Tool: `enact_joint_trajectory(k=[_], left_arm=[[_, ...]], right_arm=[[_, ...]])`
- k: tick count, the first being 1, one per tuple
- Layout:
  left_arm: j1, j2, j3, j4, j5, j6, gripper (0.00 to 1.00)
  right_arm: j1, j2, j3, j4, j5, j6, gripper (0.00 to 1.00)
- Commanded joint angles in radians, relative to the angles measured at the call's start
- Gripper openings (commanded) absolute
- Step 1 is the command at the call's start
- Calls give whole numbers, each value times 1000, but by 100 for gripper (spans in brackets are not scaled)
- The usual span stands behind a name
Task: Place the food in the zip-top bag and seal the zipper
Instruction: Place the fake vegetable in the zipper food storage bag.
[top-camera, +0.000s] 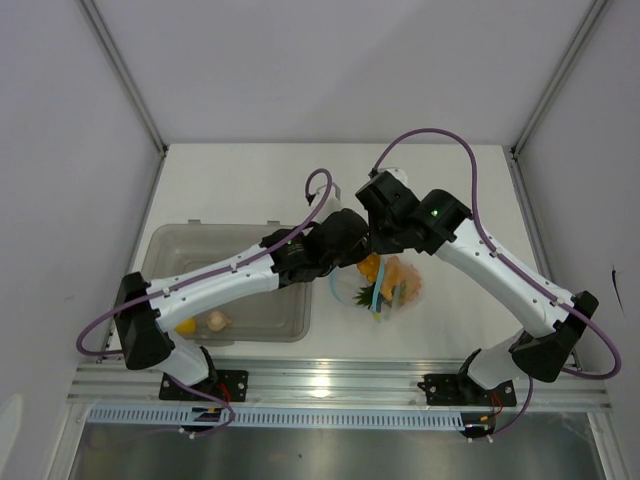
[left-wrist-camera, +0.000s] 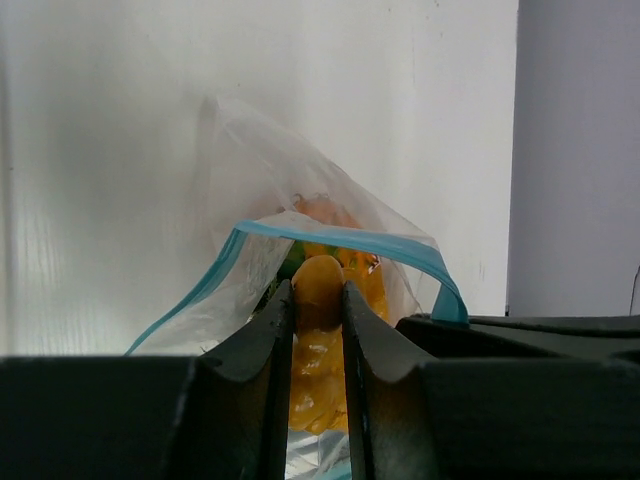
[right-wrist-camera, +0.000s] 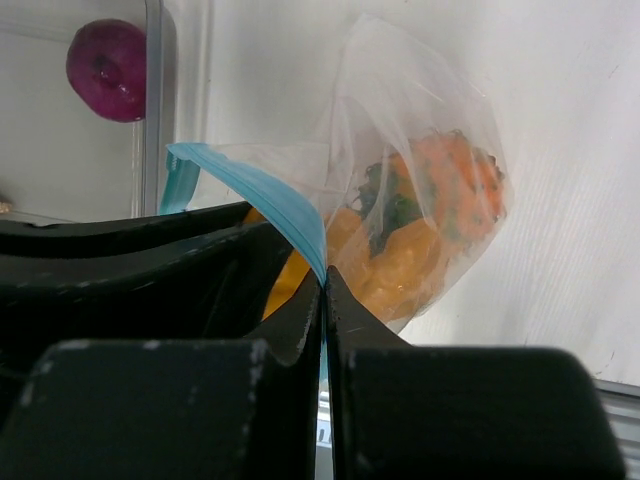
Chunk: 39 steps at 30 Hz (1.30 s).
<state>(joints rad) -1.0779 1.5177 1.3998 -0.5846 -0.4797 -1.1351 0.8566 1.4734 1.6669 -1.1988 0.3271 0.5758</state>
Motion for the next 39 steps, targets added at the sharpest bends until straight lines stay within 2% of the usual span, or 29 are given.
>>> enact_joint_trajectory(k=[1,8,9,12,13,14,16,18,22,27,32,37,39], left_arm=[[-8,22,5,45,30,-41,1],[-7,47,-51,114,30,-20,1],[-5,52,-50,112,30,-11,3],[9,65,-58,118,47,18,35],[13,61,-67,121,49,24,56],[16,55,-73,124,49,32,66],[16,36,-93,126,21,52,84],[16,1,-131,131,10,70,90],[16,-68,-182,134,21,113,94],[9,-212,-297,167,20,167,94],[-22,-326,-332,152,1,267,93],[-25,-459,-450,170,-16,334,87],[-17,-478,-499,207,21,366,84]], right_arm=[[7,-10,37,16,-3,18,0],[5,-22,39,10,-7,18,0],[5,-25,37,10,-5,21,0],[7,-30,28,10,-2,21,0],[6,-30,24,10,-5,19,0],[5,-33,21,10,-3,19,0],[7,-41,10,8,0,19,0],[5,-48,2,10,3,21,0],[1,-56,-9,11,0,18,0],[-1,-67,-22,8,0,16,0],[-2,-81,-33,2,-5,10,0],[-4,-99,-33,-8,-13,-1,0],[-5,-107,-39,-4,-22,-7,0]])
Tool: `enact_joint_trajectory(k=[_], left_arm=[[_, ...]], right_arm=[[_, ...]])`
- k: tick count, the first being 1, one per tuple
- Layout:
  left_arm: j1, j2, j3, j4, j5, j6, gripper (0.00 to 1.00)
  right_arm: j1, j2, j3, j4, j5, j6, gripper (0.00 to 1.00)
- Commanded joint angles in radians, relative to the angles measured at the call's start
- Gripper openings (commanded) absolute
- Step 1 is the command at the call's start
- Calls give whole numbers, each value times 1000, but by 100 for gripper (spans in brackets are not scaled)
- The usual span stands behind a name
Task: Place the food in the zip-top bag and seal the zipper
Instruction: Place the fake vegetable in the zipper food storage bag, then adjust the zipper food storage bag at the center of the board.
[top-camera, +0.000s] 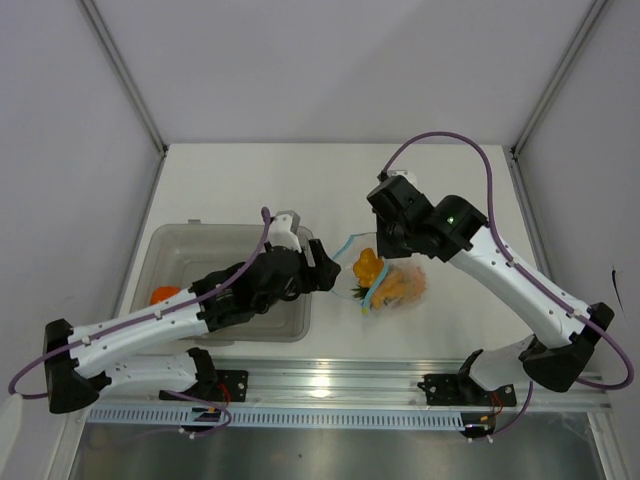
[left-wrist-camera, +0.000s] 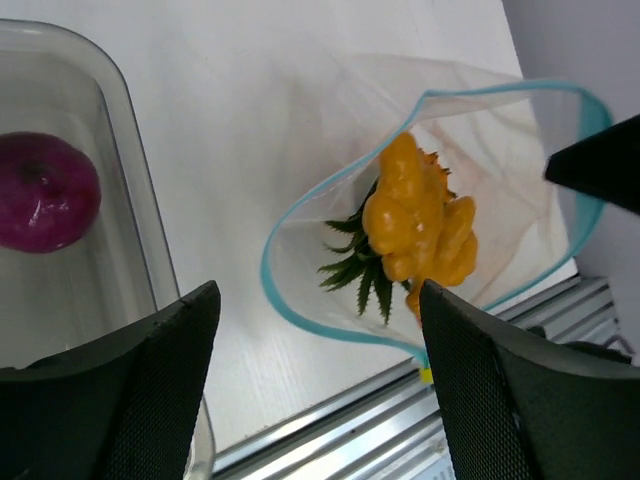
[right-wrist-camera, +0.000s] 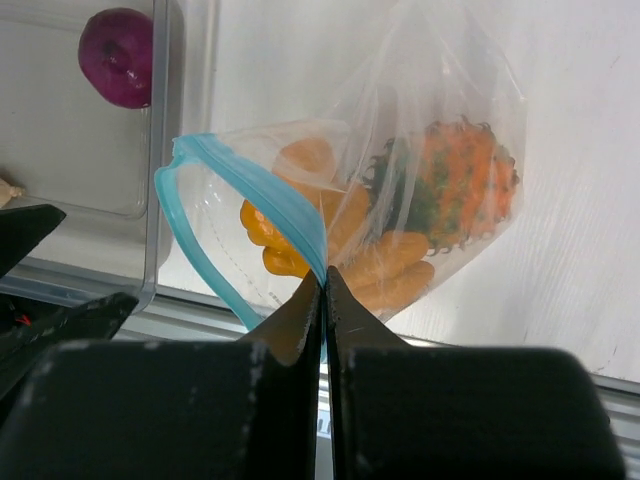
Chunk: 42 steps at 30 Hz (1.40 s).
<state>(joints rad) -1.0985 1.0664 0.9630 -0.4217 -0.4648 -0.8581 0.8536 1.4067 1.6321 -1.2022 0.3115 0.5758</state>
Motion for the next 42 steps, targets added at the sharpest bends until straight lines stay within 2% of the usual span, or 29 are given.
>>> enact_joint_trajectory(k=[1,2,5,13,15,18,19,21,22,23,27,28,30,32,35,42], left_arm=[[14,-35,-108,107,47,131,81],[26,-37,-118,127,104,140,75],[29,-26,-144,159,136,152,65],[63,87,-136,248,285,180,62],[81,136,-127,281,371,165,61],[104,187,-93,296,435,157,40],[106,190,-89,299,455,160,28],[106,187,-54,316,494,171,14],[106,188,-21,320,536,178,4],[106,191,-4,317,560,183,1],[104,220,147,270,725,203,1],[101,225,220,236,750,205,0],[95,224,270,216,801,205,0],[95,221,278,210,830,192,1],[95,233,266,189,803,194,2],[118,394,252,66,782,194,1]], right_arm=[[-2,-46,-9,4,-18,-8,0],[-1,-54,-12,7,-23,-13,0],[-1,-69,-17,7,-34,-14,0],[-4,-97,-21,-4,-32,-17,0],[-4,-101,-25,-2,-32,-17,0],[-4,-104,-29,-7,-28,-17,0],[-7,-106,-32,-7,-23,-21,0],[-22,-109,-47,-8,-5,-25,0],[-31,-109,-58,-10,4,-33,0],[-40,-109,-69,-17,21,-36,0],[-93,-120,-92,-86,135,-48,0],[-112,-141,-87,-89,139,-54,0],[-134,-173,-49,-103,140,-66,0],[-134,-184,-5,-140,146,-62,0],[-136,-205,28,-145,143,-63,0],[-171,-230,-144,-54,89,-79,0]])
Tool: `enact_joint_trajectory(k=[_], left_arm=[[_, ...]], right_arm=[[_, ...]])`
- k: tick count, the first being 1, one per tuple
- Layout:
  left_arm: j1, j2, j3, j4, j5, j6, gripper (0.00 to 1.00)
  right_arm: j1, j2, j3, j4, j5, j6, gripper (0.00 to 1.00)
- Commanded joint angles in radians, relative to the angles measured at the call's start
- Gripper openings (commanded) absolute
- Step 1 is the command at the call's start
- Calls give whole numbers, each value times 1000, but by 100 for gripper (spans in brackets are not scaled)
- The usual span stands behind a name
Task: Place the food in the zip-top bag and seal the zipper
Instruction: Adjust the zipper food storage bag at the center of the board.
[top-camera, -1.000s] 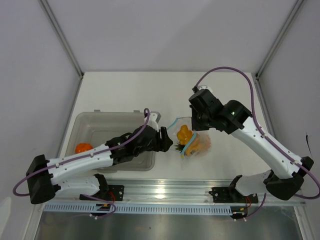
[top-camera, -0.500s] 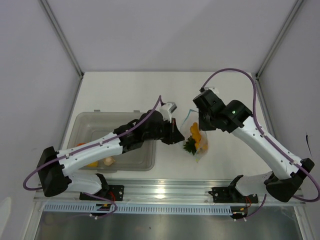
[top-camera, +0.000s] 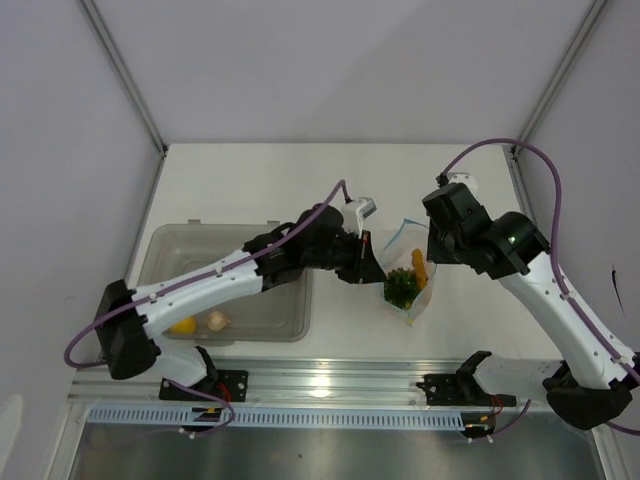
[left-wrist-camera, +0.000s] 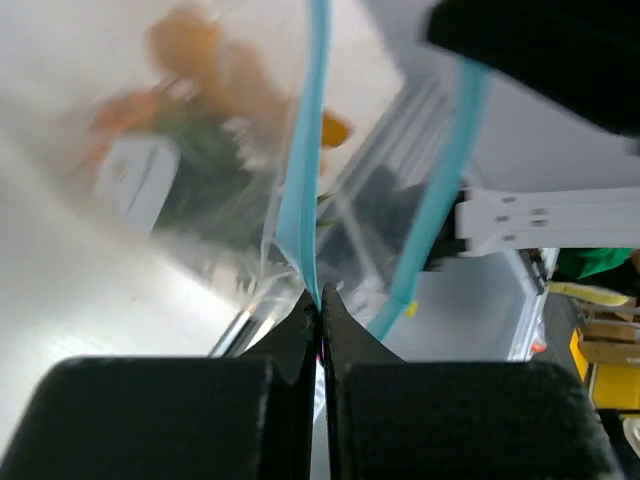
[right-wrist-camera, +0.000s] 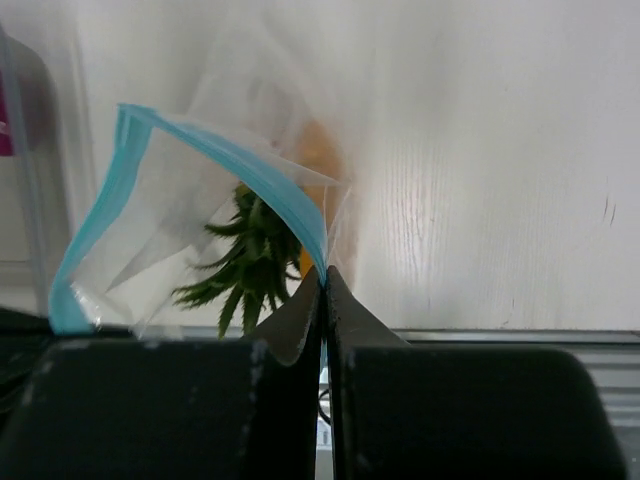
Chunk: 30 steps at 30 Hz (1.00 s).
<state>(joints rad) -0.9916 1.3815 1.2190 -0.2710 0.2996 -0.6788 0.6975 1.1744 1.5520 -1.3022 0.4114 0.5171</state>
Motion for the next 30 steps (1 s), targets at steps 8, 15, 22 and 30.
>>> enact_joint_trajectory(k=[8,15,22,30], left_arm=[[18,19,25,-25,62,-2,1],[19,7,1,-13,58,-15,1],[45,103,-21,-63,47,31,1],[50,-67,-32,-82,-60,105,56]], right_arm=[[-50,-15,22,-29,9,-48,0],[-53,-58,2,-16,-23,-38,0],[-99,-48,-112,55,-68,-66,0],[-99,-32,-10,20,-60,-86,0]])
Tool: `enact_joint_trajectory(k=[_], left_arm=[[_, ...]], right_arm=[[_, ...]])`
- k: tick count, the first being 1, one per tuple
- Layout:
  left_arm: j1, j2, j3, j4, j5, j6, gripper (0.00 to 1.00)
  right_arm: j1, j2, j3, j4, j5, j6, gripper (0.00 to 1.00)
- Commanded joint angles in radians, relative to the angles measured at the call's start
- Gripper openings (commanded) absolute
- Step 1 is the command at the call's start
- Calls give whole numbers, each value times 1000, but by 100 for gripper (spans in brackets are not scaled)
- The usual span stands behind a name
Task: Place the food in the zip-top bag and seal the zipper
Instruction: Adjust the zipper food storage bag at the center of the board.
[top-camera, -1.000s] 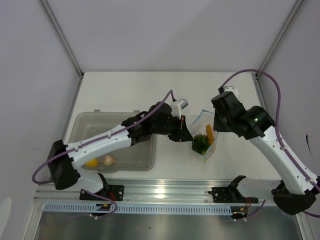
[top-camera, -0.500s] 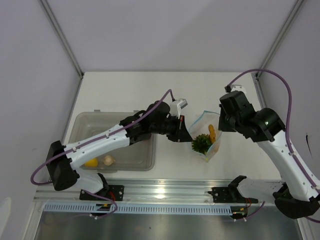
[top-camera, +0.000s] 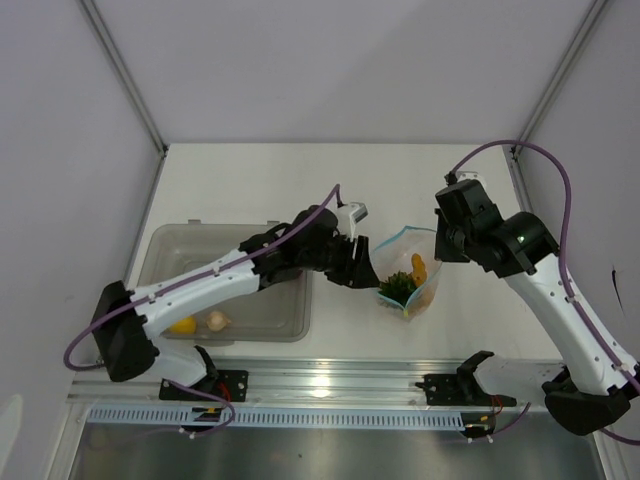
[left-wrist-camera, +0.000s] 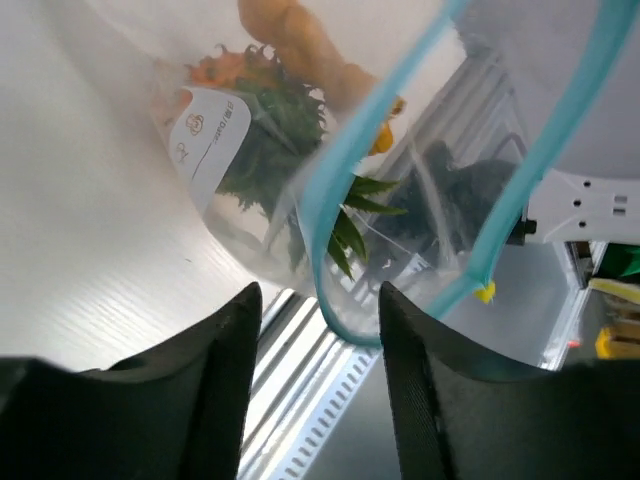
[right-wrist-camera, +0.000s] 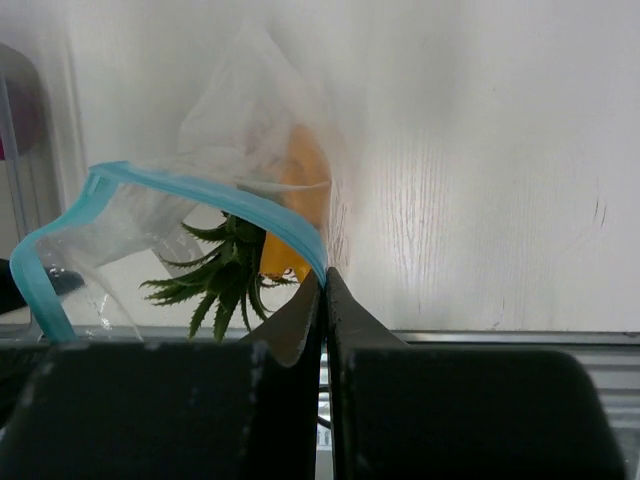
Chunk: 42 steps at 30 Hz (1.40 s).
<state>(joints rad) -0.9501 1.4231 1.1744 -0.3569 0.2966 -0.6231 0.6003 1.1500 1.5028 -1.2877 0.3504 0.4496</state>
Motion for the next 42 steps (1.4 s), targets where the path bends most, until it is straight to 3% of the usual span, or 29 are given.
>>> enact_joint_trajectory(k=[1,2,6,10,17,22,30,35,42], left_arm=[[10,-127,11,-1,-65,62,66],[16,-147,7,-7,-73,68,82],[50,-265,-2,-54,-137,88,99],[135,-318,14,-208,-217,74,99],[469,-363,-56,-488,-517,-9,100],[681,-415,-160,-542,-623,-144,100],[876,-412,-245,-612,-755,-283,99],[1005,-438,-334,-564,-737,-326,100],[1011,-435,-423,-502,-584,-286,97]], right_arm=[[-2,-7,33,8,-1,-20,0],[-4,-7,28,11,-4,-20,0],[-4,-10,4,25,-11,-22,0],[-4,-4,-6,37,-17,-28,0],[-4,11,-18,50,-31,-46,0],[-5,19,-21,62,-48,-60,0],[-4,42,-29,85,-103,-74,0],[-5,53,-27,91,-137,-77,0],[-4,48,-61,111,-148,-63,0]])
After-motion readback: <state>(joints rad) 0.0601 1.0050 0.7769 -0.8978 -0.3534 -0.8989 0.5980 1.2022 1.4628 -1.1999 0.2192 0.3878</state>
